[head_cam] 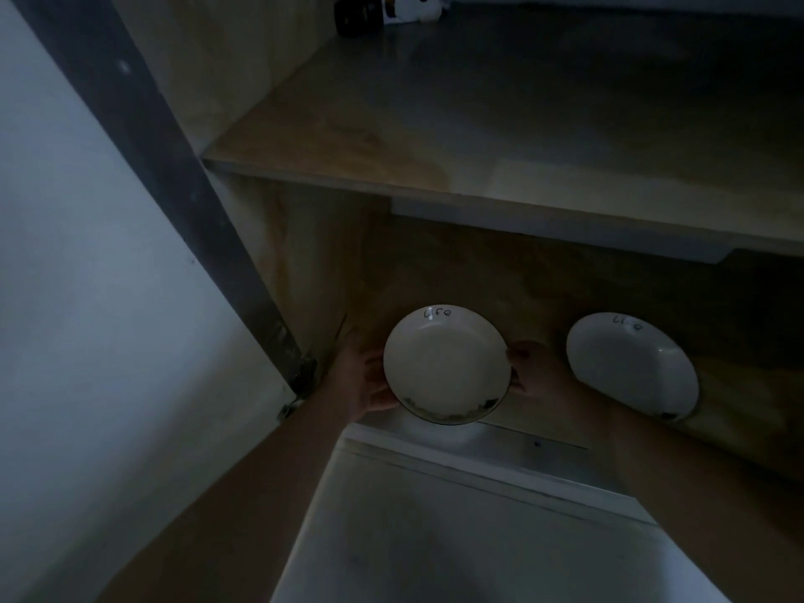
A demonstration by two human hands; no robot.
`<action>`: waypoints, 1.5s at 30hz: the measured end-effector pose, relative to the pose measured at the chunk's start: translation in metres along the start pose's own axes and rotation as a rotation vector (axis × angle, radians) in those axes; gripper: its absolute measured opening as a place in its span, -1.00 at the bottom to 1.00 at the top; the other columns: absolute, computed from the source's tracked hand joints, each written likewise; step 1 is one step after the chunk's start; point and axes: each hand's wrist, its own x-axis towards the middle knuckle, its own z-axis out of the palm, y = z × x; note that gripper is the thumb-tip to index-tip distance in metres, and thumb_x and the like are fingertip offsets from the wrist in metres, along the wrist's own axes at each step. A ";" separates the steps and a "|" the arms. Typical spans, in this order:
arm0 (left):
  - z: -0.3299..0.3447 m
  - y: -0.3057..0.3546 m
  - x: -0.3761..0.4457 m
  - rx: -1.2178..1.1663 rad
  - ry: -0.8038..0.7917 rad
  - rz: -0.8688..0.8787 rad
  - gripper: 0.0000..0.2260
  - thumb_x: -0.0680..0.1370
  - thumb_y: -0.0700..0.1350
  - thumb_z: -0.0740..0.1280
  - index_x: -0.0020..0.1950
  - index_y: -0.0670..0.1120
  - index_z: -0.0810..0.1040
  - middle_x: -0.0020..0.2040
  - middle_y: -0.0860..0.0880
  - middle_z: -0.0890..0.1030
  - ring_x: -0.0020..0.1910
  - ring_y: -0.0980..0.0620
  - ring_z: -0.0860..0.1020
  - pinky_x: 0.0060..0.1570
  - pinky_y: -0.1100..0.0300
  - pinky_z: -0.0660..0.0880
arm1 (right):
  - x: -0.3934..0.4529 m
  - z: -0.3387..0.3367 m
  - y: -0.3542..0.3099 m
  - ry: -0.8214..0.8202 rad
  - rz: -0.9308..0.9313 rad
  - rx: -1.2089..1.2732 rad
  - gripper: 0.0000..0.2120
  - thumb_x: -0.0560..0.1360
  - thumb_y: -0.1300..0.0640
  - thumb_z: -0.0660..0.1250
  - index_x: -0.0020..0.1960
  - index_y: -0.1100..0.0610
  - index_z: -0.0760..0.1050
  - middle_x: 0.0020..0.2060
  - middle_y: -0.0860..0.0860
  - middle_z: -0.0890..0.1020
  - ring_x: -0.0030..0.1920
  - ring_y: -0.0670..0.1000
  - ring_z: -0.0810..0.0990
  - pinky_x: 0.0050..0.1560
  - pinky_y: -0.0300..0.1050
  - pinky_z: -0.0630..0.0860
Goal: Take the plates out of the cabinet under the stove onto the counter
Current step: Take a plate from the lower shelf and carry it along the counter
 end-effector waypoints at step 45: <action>0.009 0.104 -0.738 -0.021 0.046 -0.078 -0.57 0.66 0.14 0.02 0.24 0.01 0.60 0.23 -0.08 0.59 0.13 -0.12 0.58 -0.02 -0.11 0.60 | -0.740 -0.091 -0.234 -0.172 0.070 0.174 -0.74 0.64 0.12 0.18 0.28 -0.04 0.50 0.11 -0.03 0.68 0.09 -0.03 0.66 -0.03 -0.16 0.60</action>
